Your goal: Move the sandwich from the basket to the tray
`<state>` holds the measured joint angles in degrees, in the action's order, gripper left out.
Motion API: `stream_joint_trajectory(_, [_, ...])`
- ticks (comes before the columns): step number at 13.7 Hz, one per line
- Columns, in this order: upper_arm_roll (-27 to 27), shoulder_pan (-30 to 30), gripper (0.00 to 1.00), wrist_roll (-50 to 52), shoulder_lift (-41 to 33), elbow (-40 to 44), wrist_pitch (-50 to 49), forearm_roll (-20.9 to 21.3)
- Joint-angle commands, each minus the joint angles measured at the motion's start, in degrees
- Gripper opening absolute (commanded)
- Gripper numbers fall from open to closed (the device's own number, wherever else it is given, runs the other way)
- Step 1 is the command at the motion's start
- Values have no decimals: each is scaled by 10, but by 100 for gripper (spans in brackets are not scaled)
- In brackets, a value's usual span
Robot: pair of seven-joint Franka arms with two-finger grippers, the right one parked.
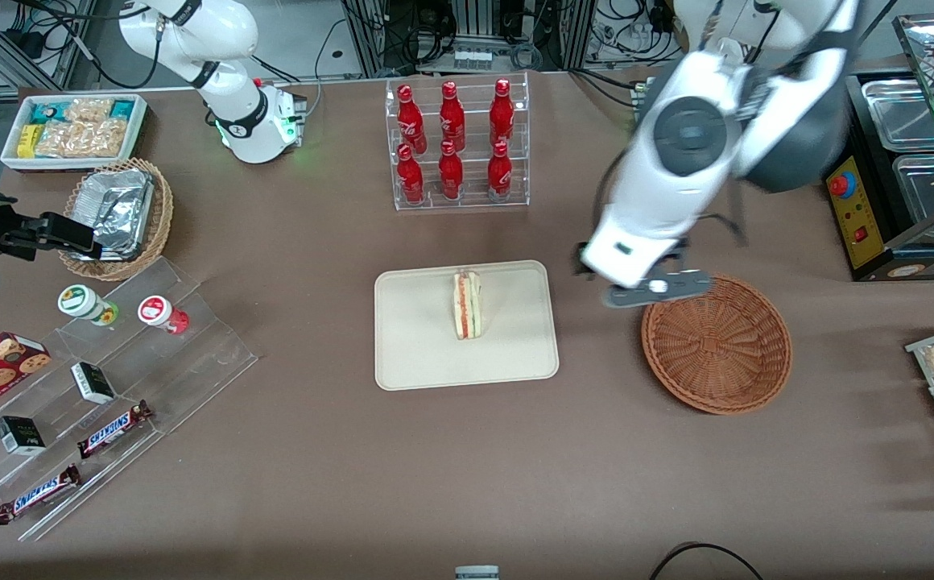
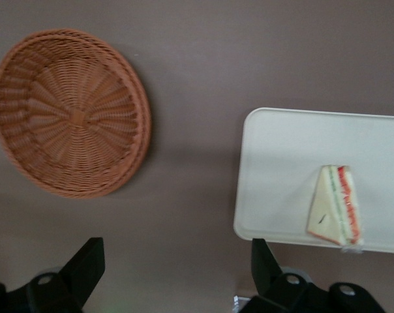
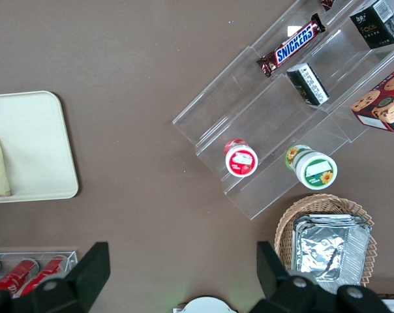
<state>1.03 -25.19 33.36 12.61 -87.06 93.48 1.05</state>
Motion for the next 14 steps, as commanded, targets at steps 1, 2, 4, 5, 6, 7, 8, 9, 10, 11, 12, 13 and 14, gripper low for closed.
stream_joint_trajectory(1, [6, 50, 99, -65, -32, -21, -21, -4])
stream_joint_trajectory(2, [6, 66, 99, -93, -38, -23, -29, -4])
stream_joint_trajectory(4, [6, 109, 99, -157, -61, -35, -38, -5])
stream_joint_trajectory(5, [6, 124, 99, -189, -80, -48, -44, -5])
stream_joint_trajectory(6, [6, 141, 99, -218, -101, -64, -45, -5])
stream_joint_trajectory(7, [6, 154, 99, -244, -118, -75, -47, -5])
stream_joint_trajectory(8, [6, 168, 99, -267, -134, -87, -48, -5])
stream_joint_trajectory(9, [6, 183, 99, -286, -143, -97, -48, -4])
stream_joint_trajectory(10, [6, 193, 99, -309, -153, -108, -45, -5])
stream_joint_trajectory(11, [5, 201, 99, -323, -158, -115, -46, -4])
stream_joint_trajectory(12, [5, 212, 99, -337, -163, -116, -45, -4])
stream_joint_trajectory(13, [5, 215, 99, -345, -163, -114, -44, -4])
stream_joint_trajectory(14, [6, 215, 99, -344, -161, -108, -41, -4])
